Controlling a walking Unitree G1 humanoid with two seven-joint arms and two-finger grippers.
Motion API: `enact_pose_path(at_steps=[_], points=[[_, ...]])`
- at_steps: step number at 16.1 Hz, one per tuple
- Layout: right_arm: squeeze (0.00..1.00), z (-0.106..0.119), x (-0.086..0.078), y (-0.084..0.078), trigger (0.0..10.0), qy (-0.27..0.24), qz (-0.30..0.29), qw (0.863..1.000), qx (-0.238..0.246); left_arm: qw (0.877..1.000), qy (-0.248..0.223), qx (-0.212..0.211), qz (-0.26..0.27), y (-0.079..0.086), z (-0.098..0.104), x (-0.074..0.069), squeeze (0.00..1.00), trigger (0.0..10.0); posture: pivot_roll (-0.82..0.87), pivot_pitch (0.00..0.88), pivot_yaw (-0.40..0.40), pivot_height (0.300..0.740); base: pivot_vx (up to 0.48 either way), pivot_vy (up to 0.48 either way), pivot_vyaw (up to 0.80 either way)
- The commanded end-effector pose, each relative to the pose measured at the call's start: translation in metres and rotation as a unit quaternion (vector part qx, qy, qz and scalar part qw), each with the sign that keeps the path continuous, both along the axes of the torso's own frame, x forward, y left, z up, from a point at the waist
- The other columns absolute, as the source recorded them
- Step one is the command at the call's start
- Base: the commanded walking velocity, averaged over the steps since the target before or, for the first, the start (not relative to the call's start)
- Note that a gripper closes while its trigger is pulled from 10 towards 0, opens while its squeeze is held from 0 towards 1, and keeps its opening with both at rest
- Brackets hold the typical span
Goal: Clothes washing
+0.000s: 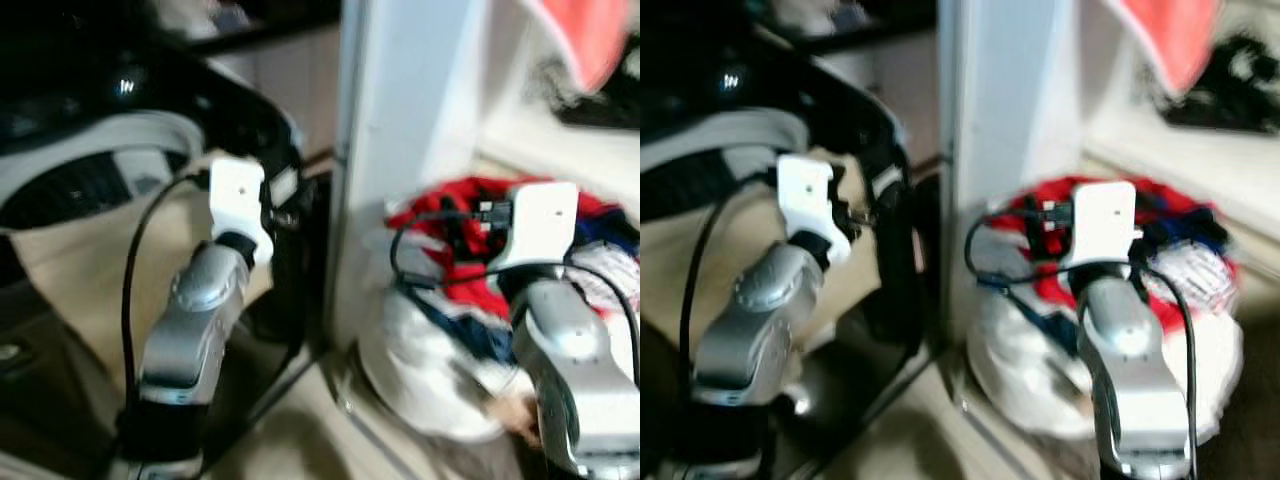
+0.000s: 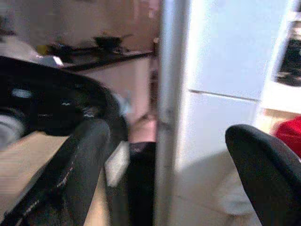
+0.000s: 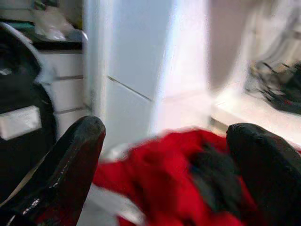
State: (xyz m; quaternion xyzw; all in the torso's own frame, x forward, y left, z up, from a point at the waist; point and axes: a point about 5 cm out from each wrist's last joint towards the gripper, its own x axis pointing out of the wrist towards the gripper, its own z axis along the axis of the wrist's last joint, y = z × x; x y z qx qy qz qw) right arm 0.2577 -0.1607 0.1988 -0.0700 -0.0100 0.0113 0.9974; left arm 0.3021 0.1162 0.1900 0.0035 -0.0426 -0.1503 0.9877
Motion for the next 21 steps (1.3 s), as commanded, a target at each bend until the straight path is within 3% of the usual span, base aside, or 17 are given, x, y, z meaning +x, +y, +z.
enact_pose_path(at_steps=[1,5,8,15,16,17,21], points=[[0.0,-0.002,0.0,0.005,10.0,0.006,0.008,1.0,0.004,1.0,-0.002,0.001,0.008,0.005,0.003,0.001,0.0,10.0,-0.15,0.0,0.006,0.74,0.311,0.0,0.0],[0.0,-0.001,0.0,0.003,10.0,0.005,0.0,1.0,0.01,1.0,-0.002,0.001,0.004,0.004,0.003,0.002,0.0,10.0,-0.15,0.0,0.008,0.74,0.311,0.0,-0.6],[0.0,-0.001,-0.001,0.003,10.0,0.007,-0.005,1.0,0.007,1.0,0.0,0.0,-0.007,0.001,0.002,-0.001,0.0,10.0,-0.16,0.0,0.006,0.74,0.285,0.0,0.0],[0.0,-0.002,0.003,-0.007,10.0,0.032,-0.036,0.999,0.0,1.0,0.004,0.004,-0.017,-0.002,-0.001,-0.004,0.0,10.0,-0.16,0.0,0.004,0.74,0.0,0.0,0.0],[0.13,0.0,0.004,-0.009,10.0,0.032,-0.04,0.999,-0.004,1.0,0.004,0.004,-0.017,-0.002,-0.002,-0.004,0.0,10.0,-0.16,0.0,0.004,0.74,0.0,0.0,0.0],[1.0,0.003,0.007,-0.017,10.0,0.034,-0.058,0.998,-0.011,1.0,0.008,0.008,-0.024,-0.003,-0.003,-0.004,0.0,10.0,-0.16,0.0,0.0,0.74,0.0,0.0,0.0],[1.0,0.001,0.007,-0.045,10.0,0.083,-0.16,0.983,-0.017,0.992,0.01,0.028,-0.121,-0.013,-0.005,-0.015,0.0,10.0,-0.16,0.0,-0.003,0.74,0.0,0.0,0.0]])
